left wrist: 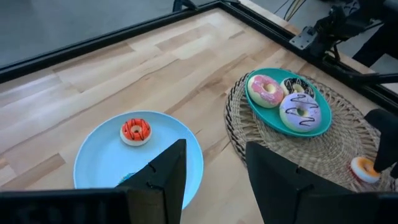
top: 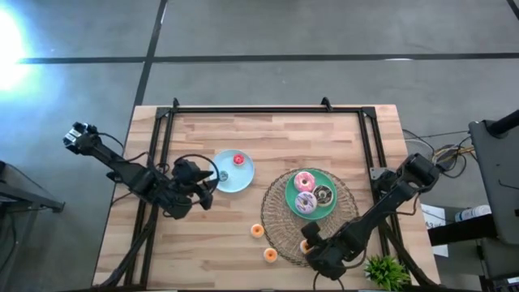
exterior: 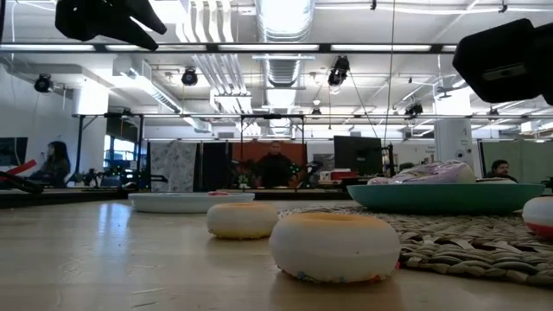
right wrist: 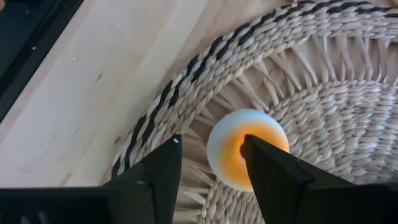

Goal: Pick & Place donuts
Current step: Put the small dark pink donut onto the blue plate

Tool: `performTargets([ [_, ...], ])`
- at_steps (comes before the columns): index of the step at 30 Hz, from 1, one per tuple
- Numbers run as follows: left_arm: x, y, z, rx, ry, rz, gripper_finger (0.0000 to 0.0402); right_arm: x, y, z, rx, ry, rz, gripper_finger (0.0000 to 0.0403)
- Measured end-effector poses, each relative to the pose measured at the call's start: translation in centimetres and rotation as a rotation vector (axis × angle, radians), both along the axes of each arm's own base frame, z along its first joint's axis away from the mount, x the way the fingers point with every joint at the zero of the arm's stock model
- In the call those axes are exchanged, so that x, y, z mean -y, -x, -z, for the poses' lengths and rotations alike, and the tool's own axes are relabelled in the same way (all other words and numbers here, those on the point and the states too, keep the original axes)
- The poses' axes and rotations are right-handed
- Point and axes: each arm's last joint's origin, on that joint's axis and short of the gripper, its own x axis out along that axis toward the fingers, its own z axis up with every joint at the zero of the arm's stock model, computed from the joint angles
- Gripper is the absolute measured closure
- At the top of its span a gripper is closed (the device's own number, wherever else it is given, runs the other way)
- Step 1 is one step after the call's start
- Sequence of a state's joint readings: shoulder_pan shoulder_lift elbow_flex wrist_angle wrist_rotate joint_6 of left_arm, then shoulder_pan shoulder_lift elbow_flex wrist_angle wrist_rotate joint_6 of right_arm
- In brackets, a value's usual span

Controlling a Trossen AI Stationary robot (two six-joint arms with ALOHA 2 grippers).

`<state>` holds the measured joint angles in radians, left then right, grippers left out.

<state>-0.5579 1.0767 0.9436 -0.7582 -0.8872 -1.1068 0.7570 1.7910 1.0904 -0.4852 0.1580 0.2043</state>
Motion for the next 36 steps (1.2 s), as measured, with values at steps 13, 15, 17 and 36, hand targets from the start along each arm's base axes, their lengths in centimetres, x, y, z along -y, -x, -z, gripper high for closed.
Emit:
performTargets([
  [13, 0.1, -0.1, 0.1, -0.014, -0.01, 0.016, 0.0262, 1.7, -0.4, 1.5, -0.018, -0.031, 0.137, 0.0288],
  [15, 0.1, -0.1, 0.1, -0.014, -0.01, 0.016, 0.0262, 2.2, -0.7, 1.9, 0.001, -0.046, 0.141, 0.03],
  [17, 0.1, -0.1, 0.1, -0.014, -0.009, 0.016, 0.0262, 2.6, -1.1, 1.9, 0.006, -0.057, 0.17, 0.0312],
  [36, 0.4, -0.6, -0.5, 0.018, -0.058, 0.071, 0.0262, 15.1, -5.0, -5.6, 0.399, -0.8, 0.971, 0.0394],
])
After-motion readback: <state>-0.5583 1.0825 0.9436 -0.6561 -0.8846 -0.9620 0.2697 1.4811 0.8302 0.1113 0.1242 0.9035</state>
